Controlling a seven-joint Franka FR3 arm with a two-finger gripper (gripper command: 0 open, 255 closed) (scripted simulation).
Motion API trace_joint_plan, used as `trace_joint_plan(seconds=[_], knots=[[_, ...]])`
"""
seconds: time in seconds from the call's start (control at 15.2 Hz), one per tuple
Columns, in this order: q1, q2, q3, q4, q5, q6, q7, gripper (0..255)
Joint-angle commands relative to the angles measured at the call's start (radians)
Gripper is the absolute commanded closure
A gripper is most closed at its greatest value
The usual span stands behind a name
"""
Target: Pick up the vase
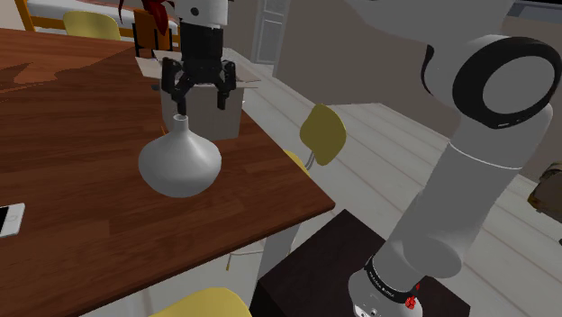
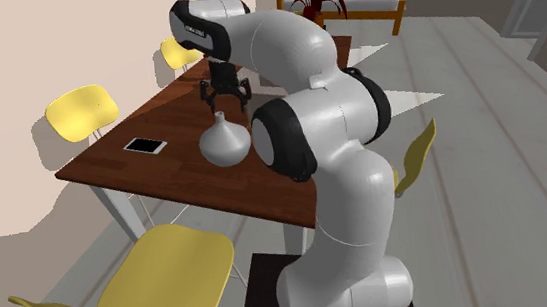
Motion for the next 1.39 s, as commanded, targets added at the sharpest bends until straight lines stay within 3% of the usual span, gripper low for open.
trace_joint_plan(seconds=[0.0,0.13,0.59,0.79,0.86,1.32], knots=[[0.029,0.091,0.015,0.116,-0.043,-0.029,0.038,0],[0.075,0.197,0.025,0.262,-0.092,-0.077,0.078,0],[0.059,0.163,0.020,0.119,-0.078,0.034,0.067,0],[0.058,0.161,0.020,0.109,-0.077,0.043,0.066,0],[0.059,0.162,0.020,0.110,-0.077,0.042,0.067,255],[0.059,0.162,0.020,0.110,-0.077,0.042,0.067,255]])
